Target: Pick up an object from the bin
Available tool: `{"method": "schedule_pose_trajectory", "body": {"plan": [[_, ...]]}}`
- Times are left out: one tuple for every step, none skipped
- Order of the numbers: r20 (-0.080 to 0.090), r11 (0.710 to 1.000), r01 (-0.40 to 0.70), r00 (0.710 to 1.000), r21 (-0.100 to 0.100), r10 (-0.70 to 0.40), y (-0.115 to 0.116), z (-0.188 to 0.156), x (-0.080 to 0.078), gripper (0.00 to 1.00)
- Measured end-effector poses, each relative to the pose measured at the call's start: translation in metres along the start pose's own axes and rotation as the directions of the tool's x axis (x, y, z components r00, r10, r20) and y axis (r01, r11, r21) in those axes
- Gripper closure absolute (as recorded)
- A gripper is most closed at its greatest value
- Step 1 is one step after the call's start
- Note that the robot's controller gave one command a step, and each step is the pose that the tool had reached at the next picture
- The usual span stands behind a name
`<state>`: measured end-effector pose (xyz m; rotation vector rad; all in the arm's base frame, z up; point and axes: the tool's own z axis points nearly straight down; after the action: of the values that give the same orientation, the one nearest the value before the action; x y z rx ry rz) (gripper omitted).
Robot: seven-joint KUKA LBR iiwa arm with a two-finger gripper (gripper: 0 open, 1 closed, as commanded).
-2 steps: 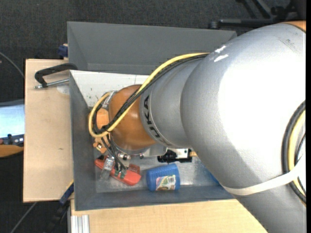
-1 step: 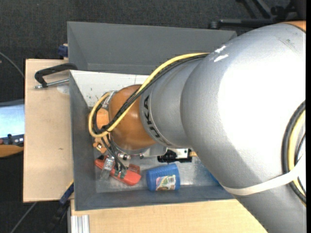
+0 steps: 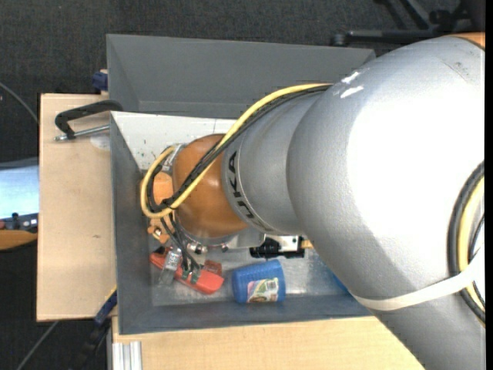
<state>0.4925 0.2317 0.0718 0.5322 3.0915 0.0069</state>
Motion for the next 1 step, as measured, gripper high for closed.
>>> {"method": "schedule_pose_trajectory", "body": {"plan": [[-0.003,1.0,0.001,1.0,0.001,-0.001,-0.0001,-0.0063,0.0013,1.0]]}}
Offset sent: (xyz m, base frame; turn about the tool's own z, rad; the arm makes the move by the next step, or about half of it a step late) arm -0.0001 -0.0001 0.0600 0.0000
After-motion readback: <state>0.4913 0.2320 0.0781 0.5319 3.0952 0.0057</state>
